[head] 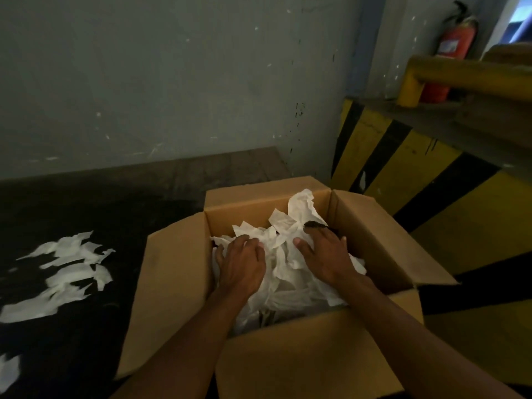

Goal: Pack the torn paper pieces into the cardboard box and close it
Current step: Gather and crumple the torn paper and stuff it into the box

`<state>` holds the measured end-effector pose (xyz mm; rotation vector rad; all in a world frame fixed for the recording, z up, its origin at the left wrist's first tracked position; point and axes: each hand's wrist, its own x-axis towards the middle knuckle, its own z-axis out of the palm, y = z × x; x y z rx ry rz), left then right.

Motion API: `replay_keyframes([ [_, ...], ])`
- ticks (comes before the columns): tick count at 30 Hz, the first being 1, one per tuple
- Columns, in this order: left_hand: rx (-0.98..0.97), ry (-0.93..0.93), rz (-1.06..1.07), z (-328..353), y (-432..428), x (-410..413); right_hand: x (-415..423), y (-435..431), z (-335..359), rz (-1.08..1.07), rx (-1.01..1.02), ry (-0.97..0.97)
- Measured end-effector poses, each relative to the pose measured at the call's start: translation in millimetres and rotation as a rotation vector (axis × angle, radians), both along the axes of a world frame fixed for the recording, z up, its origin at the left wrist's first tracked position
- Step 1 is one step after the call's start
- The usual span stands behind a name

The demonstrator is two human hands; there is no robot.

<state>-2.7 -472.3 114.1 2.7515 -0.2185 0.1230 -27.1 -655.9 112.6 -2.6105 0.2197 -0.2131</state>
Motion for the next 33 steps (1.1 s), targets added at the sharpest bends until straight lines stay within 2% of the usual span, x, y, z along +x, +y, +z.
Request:
replay_keyframes([
  [9, -0.172, 0.005, -0.062, 18, 5, -7, -7, 5, -3, 0.032, -0.018, 0.200],
  [15, -0.316, -0.019, -0.077, 28, 18, -17, -6, 4, 19, -0.025, 0.094, 0.032],
  [21, -0.467, -0.224, -0.097, 52, 47, -25, -16, 29, 59, -0.043, 0.154, -0.109],
  [26, -0.529, -0.278, -0.069, 73, 114, -39, -27, 110, 92, -0.014, 0.289, -0.240],
  [33, -0.463, -0.344, 0.020, 58, 304, -83, -60, 297, 94, 0.151, 0.427, -0.300],
])
